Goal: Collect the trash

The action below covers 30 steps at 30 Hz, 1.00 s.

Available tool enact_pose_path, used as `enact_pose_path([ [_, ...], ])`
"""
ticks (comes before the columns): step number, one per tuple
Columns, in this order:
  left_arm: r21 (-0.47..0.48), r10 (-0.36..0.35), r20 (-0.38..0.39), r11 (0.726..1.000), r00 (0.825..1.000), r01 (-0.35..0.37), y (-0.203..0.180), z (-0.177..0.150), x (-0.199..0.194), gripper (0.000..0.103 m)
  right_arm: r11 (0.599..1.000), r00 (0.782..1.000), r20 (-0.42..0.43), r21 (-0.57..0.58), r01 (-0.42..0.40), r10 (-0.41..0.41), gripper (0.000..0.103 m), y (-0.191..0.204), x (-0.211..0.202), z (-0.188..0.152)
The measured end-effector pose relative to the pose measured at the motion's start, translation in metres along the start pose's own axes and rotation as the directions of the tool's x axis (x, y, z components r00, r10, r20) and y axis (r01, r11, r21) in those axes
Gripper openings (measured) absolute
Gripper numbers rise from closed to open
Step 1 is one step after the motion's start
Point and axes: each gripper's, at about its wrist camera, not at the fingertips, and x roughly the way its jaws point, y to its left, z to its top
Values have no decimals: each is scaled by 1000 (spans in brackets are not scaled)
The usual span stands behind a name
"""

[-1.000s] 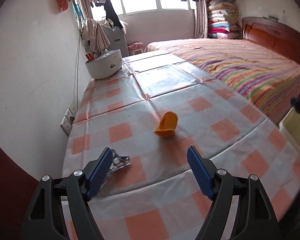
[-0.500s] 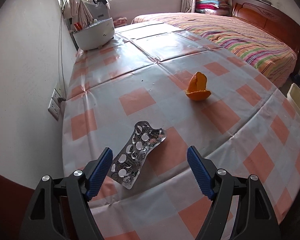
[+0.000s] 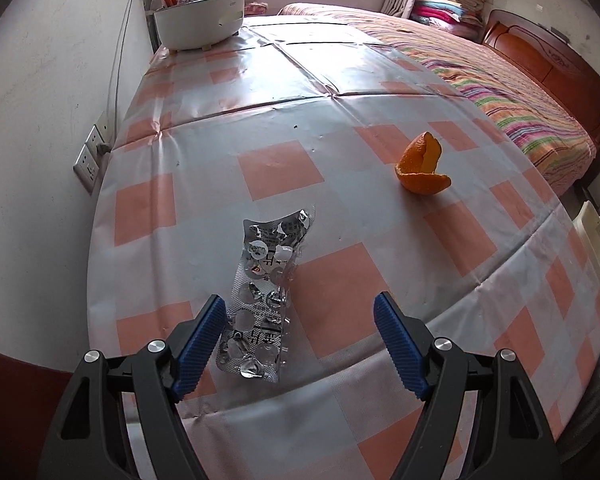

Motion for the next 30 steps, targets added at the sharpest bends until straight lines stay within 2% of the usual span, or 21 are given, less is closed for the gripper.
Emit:
enact_pose_path([
  [7,-28,51,1,998,999,-51,1,1,9,71,1000,1000,-2,3,0,0,77,1,0,-2],
  [10,-59,39,18,998,999,-38,4,3,8,62,1000,1000,-5,6,-2,2,77,1,1,-3],
  [13,-79,65,38,995,997,-61,8,4,8,44,1000,1000,-5,4,-6,6,77,3,2,-3],
  [15,-95,59,45,994,997,-55,10,5,7,26,1000,1000,-7,1,-6,6,77,5,3,-4],
  [17,-106,38,48,994,998,-32,10,5,7,25,1000,1000,-10,6,-3,3,77,5,9,-3],
  [21,-114,48,63,993,997,-41,4,4,5,23,1000,999,-40,-27,8,-10,77,11,39,13],
  [23,-137,46,82,990,996,-34,0,3,-1,22,998,996,-81,-49,-44,40,77,16,62,22],
  [25,-157,56,117,987,992,-37,-3,0,-13,22,996,994,-100,-70,-55,48,77,21,86,29],
  [30,-189,16,213,982,977,25,-15,-11,-53,22,994,975,-218,-96,-61,38,81,25,151,30],
])
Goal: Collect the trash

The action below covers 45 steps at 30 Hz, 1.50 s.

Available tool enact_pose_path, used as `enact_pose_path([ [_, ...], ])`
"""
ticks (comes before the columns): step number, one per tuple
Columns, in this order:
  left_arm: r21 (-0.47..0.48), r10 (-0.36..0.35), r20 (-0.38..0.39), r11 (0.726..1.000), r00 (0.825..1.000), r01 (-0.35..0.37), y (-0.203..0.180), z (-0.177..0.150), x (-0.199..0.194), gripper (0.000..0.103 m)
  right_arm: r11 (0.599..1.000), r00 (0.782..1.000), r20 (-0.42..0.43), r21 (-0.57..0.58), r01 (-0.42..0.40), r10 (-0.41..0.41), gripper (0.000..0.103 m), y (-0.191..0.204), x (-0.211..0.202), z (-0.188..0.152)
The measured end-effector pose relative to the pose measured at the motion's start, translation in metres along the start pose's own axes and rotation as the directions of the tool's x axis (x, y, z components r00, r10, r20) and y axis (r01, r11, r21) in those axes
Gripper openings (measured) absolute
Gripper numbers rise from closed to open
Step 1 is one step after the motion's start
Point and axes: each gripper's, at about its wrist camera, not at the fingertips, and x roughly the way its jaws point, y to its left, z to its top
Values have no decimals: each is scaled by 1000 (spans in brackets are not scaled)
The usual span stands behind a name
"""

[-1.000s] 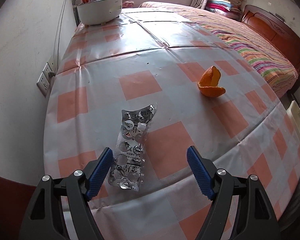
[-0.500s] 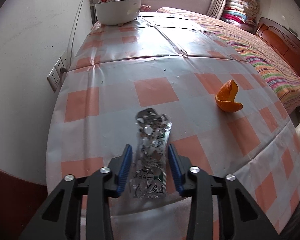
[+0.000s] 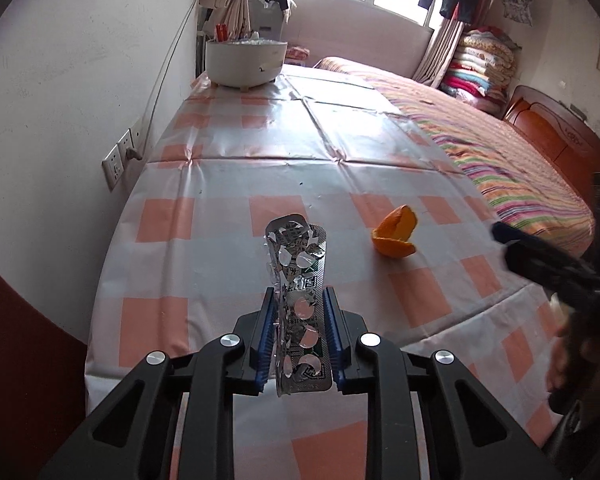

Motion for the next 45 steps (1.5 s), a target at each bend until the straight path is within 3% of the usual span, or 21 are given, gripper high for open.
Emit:
enact_pose_path([
  [3,-8,-35,41,999,999,36,-6,0,-17,23,1000,998,-57,19,16,-14,83,-6,29,2],
  [8,10,-54,38,998,998,54,-13,-2,-21,23,996,990,-112,-32,84,-87,87,-17,55,8],
  [15,-1,-83,36,997,996,83,-10,-1,-24,23,985,982,-130,-120,122,-137,87,-10,78,28],
  [16,-1,-91,33,996,995,91,-11,-1,-24,23,983,982,-129,-136,120,-138,83,-5,82,32],
  [17,0,-101,30,995,994,101,-13,-1,-24,23,983,982,-127,-143,119,-138,67,-3,83,33],
  [21,13,-115,18,993,993,115,-23,-1,-20,23,974,981,-118,-185,128,-152,37,7,88,31],
  [23,14,-113,14,993,993,113,-29,0,-17,23,978,985,-100,-167,123,-141,14,6,78,30],
  [25,18,-126,10,992,992,126,-38,2,-15,23,986,988,-85,-122,114,-125,6,3,65,30],
  [33,80,-211,51,975,976,207,-95,6,-20,23,997,995,66,24,70,-71,5,-10,-24,32],
  [38,114,-269,70,959,961,261,-127,7,-25,23,993,984,144,55,103,-109,5,-32,-81,23],
  [45,144,-316,68,942,946,304,-161,10,-25,23,965,955,230,227,133,-186,4,-84,-145,-1],
])
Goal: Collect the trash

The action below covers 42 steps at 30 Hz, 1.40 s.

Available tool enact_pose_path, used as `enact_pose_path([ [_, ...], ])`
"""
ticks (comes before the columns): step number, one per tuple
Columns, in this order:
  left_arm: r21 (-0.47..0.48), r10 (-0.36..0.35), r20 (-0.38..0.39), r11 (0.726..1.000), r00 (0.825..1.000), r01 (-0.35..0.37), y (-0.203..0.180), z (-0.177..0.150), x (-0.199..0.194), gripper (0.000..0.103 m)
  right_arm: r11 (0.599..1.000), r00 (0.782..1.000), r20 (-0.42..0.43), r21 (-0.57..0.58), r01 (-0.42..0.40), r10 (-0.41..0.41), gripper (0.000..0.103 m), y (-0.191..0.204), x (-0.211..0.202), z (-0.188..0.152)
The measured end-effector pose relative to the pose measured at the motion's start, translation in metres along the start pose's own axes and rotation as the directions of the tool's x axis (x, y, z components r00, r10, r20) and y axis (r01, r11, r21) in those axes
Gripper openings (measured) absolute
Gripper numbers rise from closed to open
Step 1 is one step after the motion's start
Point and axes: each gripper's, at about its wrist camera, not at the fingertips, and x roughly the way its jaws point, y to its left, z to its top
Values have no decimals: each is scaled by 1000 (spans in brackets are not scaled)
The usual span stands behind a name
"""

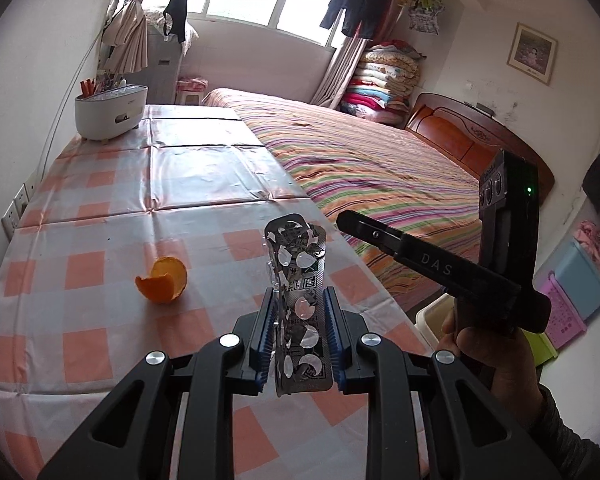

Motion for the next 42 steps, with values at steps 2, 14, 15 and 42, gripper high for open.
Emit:
enact_pose_path([
  [2,15,-12,7,1000,1000,12,-9,1,0,23,1000,999,33,30,7,-8,4,-7,-10,2],
  [14,105,-102,-59,989,993,107,-77,-5,26,23,995,989,109,15,97,-98,4,-59,-95,-15],
  [15,107,-119,-68,986,991,126,-83,-5,28,23,993,987,115,16,114,-115,4,-68,-103,-19],
  [42,224,-217,-180,941,959,255,-162,-33,57,23,971,963,134,78,225,-234,4,-123,-174,-72],
])
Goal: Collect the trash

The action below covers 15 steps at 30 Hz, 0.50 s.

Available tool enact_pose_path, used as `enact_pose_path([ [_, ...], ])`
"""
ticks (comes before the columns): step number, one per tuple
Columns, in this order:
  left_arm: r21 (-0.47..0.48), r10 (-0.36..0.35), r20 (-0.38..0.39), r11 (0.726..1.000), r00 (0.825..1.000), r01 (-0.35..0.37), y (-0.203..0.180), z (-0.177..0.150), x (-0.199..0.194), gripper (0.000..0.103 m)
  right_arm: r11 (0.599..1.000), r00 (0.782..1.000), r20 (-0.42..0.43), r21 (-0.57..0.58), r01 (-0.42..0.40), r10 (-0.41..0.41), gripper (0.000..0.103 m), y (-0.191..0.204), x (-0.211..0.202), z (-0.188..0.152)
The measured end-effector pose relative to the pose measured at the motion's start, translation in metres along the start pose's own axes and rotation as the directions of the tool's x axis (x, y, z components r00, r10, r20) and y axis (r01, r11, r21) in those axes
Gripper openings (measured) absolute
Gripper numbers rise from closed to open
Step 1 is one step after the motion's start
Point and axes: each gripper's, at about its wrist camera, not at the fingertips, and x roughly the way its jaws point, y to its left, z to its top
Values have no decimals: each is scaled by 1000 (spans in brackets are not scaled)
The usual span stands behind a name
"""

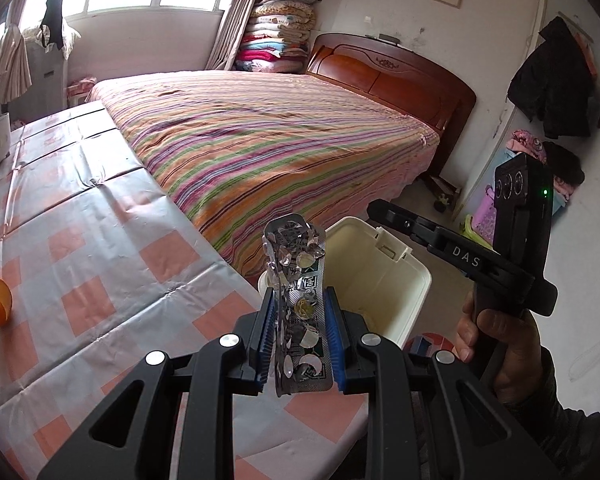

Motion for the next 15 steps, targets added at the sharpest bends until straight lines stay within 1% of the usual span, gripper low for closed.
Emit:
enact_pose_path([
  [2,3,-4,4,1000,1000,4,1,0,-2,23,1000,1000,-8,0,-24,24,5,7,4,0],
  [4,4,-1,19,1000,1000,1,4,1,-8,23,999,999,-16,-9,-51,50,8,20,10,0],
  [6,-6,10,38,1000,999,-10,12,0,-18,23,997,997,-31,-31,-74,73,16,38,19,-2],
  [7,-13,18,45,1000,999,-17,17,-1,-23,23,995,995,-40,-40,-89,88,36,48,26,-3],
  [8,-25,31,50,999,998,-30,25,-2,-29,23,992,992,-48,-48,-119,117,63,59,31,-4],
  [9,-37,45,57,998,997,-43,32,-4,-35,23,989,990,-60,-62,-134,130,72,72,38,-5],
  [10,-53,64,70,997,996,-60,41,-6,-42,23,985,986,-77,-82,-152,146,77,85,44,-5],
  [12,-91,101,90,992,991,-92,62,-11,-59,23,974,981,-88,-133,-184,174,80,107,52,-5],
  [13,-112,124,100,987,987,-113,73,-14,-68,23,965,977,-104,-170,-201,185,85,121,58,-6],
  [14,-135,149,115,982,982,-133,84,-18,-79,23,944,967,-136,-223,-241,214,88,145,72,-7],
  [15,-156,170,127,976,977,-149,95,-21,-89,24,932,962,-158,-255,-257,222,88,159,82,-9],
])
